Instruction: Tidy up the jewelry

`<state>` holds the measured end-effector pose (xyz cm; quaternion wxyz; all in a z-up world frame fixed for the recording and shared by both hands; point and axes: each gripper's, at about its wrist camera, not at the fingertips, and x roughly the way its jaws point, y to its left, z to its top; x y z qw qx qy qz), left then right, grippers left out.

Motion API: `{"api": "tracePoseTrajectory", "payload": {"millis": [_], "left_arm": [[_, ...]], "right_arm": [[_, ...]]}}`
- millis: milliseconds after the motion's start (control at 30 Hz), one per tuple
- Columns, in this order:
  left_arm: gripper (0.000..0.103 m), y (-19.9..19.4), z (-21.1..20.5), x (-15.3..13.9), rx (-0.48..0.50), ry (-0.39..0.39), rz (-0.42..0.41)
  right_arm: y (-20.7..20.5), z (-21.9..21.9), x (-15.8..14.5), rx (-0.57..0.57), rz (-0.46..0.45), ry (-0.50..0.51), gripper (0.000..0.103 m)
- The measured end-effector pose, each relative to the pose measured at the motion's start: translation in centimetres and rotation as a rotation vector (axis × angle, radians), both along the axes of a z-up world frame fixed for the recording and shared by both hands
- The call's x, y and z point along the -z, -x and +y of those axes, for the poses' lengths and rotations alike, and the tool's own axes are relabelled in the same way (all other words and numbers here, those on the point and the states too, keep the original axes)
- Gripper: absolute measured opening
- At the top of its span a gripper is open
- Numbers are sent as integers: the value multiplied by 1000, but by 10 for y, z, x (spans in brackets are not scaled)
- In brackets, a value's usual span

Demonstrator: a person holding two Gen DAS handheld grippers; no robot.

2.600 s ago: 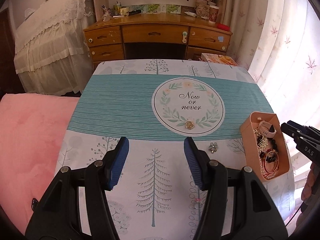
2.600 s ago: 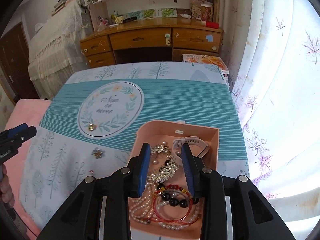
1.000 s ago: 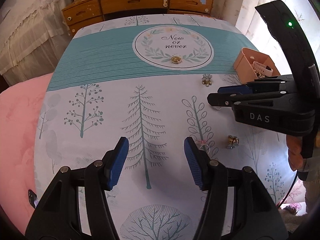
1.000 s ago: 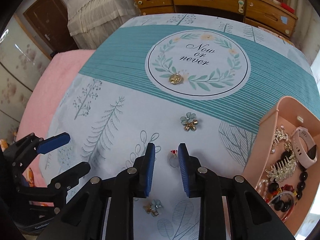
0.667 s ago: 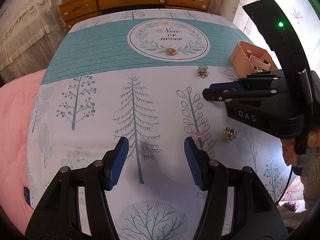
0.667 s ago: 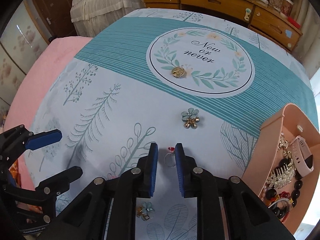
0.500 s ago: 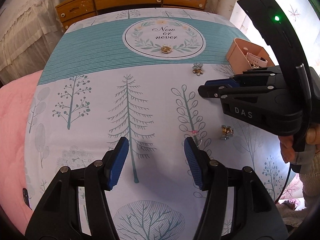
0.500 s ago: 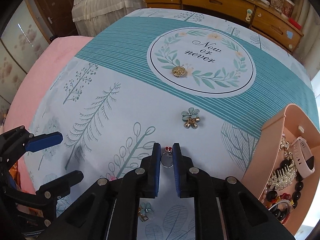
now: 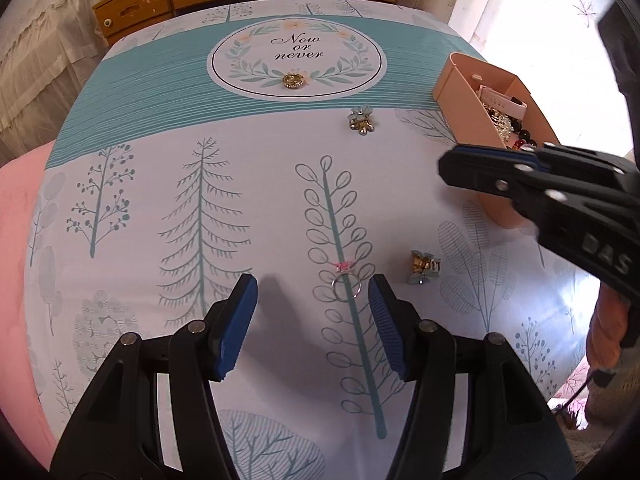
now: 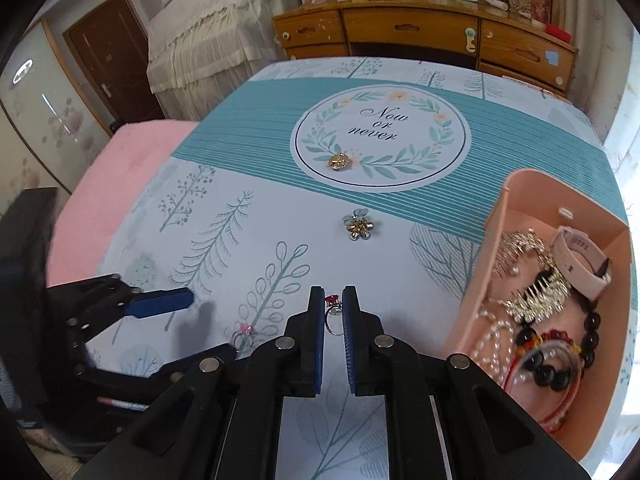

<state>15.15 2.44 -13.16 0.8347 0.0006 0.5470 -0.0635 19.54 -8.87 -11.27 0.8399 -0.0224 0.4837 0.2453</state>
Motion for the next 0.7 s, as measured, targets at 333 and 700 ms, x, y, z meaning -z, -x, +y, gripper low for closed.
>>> {"api": "tracePoseTrajectory", "payload": {"millis": [333, 700], "left_arm": [[38, -12, -12, 7, -48, -44, 3], [12, -6, -28, 5, -1, -82, -23]], "right_arm": [[27, -40, -11, 25, -36, -95, 9], [41, -71, -6, 49, -31, -158, 9]]}}
